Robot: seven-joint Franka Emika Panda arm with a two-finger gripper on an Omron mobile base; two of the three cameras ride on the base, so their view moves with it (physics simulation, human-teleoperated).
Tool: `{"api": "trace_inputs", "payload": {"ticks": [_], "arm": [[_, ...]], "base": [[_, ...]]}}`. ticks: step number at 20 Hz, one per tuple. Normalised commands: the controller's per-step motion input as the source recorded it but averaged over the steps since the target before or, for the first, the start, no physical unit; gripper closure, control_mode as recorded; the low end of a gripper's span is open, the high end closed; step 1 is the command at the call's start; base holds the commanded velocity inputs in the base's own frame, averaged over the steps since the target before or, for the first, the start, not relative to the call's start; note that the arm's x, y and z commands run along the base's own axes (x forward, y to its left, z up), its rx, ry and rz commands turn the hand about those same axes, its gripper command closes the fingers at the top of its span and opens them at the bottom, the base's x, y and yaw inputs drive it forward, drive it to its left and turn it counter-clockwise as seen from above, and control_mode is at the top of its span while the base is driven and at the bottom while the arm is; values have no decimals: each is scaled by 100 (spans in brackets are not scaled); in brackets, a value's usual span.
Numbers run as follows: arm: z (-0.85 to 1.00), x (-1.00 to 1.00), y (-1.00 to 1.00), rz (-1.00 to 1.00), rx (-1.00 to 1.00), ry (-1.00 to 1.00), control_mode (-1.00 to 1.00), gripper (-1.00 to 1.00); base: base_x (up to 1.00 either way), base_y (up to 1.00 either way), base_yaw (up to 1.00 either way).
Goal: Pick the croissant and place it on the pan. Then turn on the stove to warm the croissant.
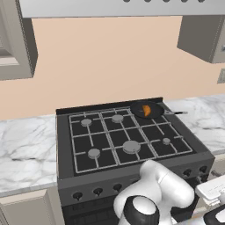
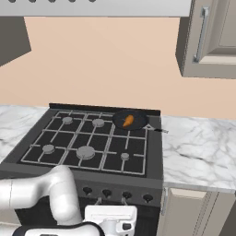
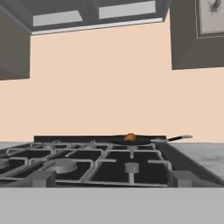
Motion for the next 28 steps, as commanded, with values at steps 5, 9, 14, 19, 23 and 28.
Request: {"api": "trace_inputs", "payload": {"ticks": [5,9,14,19,23,28], "arm": [[-19,0,0,0,0,0,-100,-100],[-15,0,-1,0,0,0,-100,-100],[-11,0,0,1,0,0,-100,-100],[-8,5,-2,2,0,0,-100,-100],[-4,9,-8,2,0,0,-100,-100],[-7,17,-13,1,0,0,-100,-100]], "base": [[0,0,0],[0,0,0],[0,0,0],[0,0,0],[0,0,0],[0,0,0]]}}
